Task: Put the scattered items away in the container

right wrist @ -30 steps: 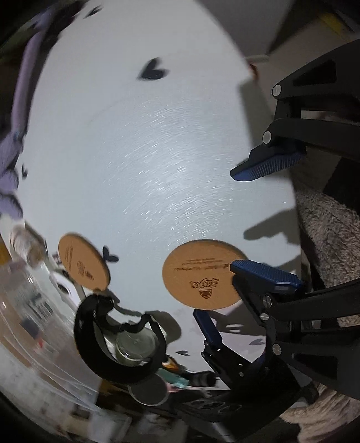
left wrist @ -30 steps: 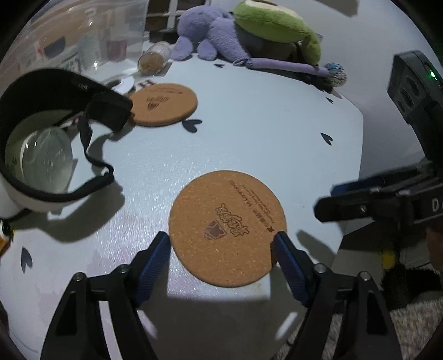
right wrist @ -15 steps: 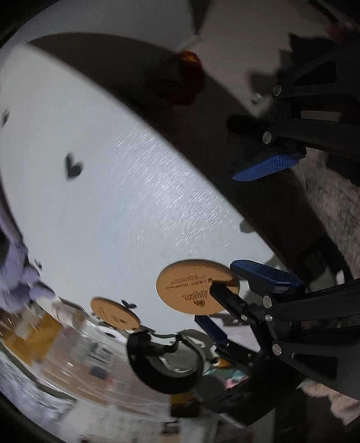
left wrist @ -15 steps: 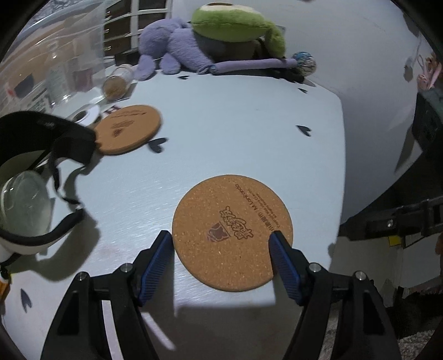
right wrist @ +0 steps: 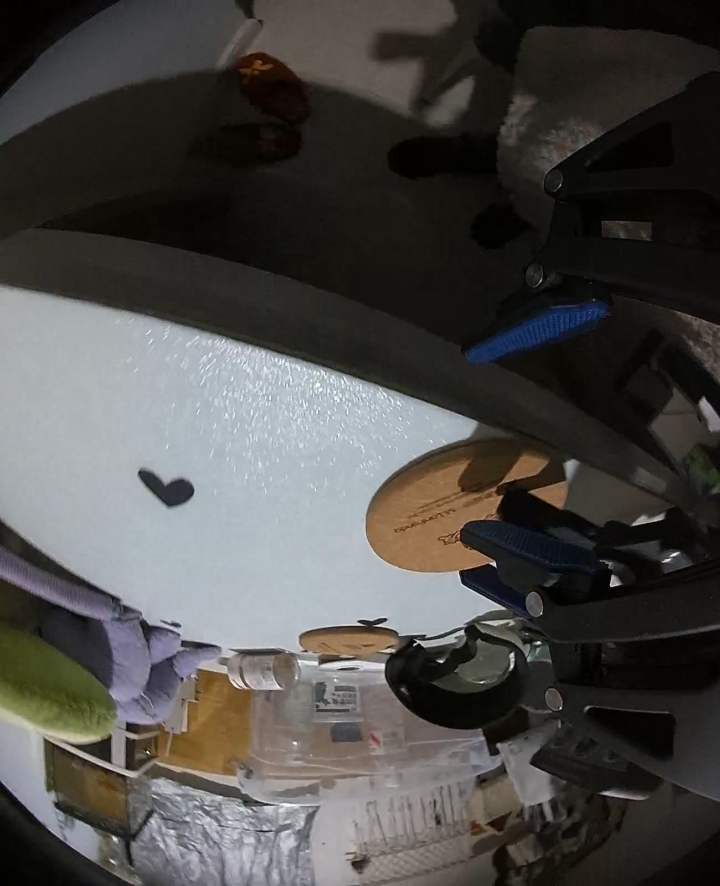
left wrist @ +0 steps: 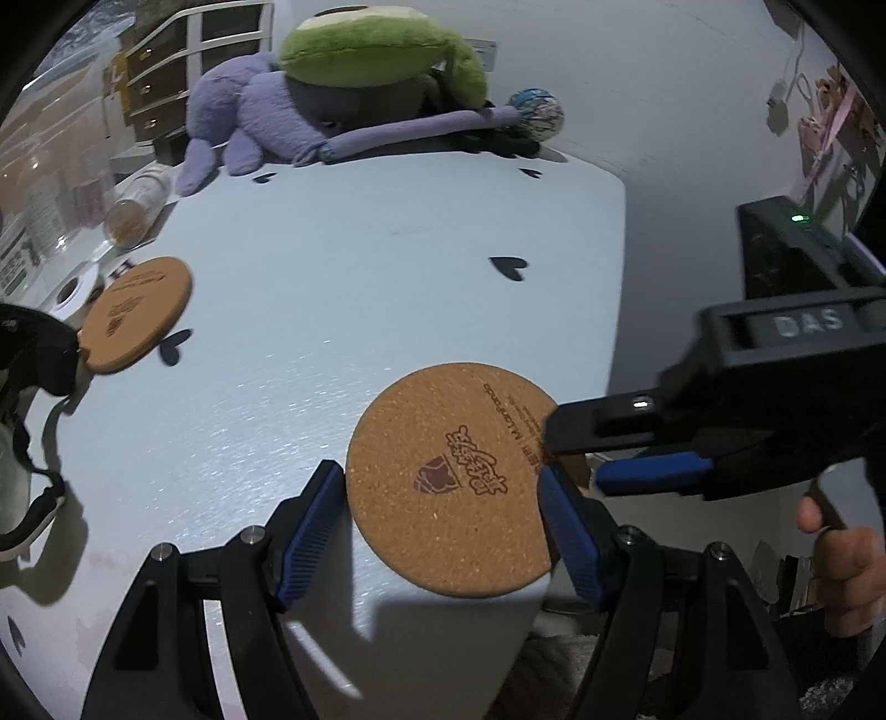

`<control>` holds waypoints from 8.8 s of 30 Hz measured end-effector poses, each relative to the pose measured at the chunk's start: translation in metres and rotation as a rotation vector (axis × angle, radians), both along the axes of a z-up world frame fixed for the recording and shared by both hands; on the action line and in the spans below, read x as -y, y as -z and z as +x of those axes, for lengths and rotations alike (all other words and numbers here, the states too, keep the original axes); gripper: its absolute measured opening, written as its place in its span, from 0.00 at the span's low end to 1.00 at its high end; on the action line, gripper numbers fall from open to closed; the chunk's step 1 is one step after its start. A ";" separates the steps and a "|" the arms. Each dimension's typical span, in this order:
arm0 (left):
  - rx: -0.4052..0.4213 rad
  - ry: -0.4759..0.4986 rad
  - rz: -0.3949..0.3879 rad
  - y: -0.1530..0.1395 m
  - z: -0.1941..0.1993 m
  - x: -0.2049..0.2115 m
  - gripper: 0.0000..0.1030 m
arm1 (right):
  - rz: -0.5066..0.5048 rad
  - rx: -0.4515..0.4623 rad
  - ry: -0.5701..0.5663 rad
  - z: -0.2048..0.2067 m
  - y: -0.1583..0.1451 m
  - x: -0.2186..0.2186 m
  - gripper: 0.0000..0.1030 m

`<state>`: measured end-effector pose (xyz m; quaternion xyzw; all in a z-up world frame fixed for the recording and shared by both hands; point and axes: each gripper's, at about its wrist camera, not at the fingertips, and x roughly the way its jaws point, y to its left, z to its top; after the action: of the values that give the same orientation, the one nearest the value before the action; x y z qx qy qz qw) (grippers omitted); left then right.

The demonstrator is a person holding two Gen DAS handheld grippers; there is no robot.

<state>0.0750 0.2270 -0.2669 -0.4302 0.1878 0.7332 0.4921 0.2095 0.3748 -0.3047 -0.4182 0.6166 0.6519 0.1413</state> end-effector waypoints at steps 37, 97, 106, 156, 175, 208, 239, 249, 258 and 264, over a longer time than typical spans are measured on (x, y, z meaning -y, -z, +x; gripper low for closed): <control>0.090 0.039 0.072 -0.026 0.012 0.038 0.71 | -0.016 -0.071 0.007 0.005 -0.041 0.013 0.11; 0.011 -1.082 0.155 -0.094 -0.125 0.285 0.71 | 0.913 -0.240 -1.750 -0.492 -0.224 0.205 0.09; 0.038 -1.115 0.163 -0.085 -0.139 0.300 0.71 | 0.751 -0.058 -1.708 -0.532 -0.178 0.187 0.09; 0.015 -0.971 0.179 -0.095 -0.138 0.263 0.71 | 0.939 -0.456 -1.127 -0.402 -0.311 0.091 0.27; -0.047 -0.837 0.106 -0.107 -0.115 0.196 0.71 | 0.723 -0.088 -1.082 -0.341 -0.086 0.088 0.11; -0.055 -0.594 0.072 -0.088 -0.098 0.097 0.82 | 0.746 -0.017 -0.994 -0.174 -0.063 0.025 0.02; 0.015 -0.127 -0.005 -0.025 -0.071 0.001 0.82 | 0.380 0.016 -0.044 -0.020 -0.061 -0.034 0.61; -0.018 -0.053 -0.037 -0.002 -0.064 -0.023 0.70 | 0.273 0.028 0.106 0.012 -0.049 -0.036 0.61; -0.047 -0.007 -0.005 -0.002 -0.055 -0.027 0.58 | 0.220 0.027 0.179 0.021 -0.043 -0.033 0.61; -0.038 0.026 0.003 -0.002 -0.050 -0.034 0.56 | 0.176 -0.001 0.220 0.021 -0.036 -0.035 0.61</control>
<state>0.0254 0.2606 -0.2646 -0.4130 0.2015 0.7349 0.4987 0.2306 0.4096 -0.2683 -0.3335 0.5994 0.6841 0.2477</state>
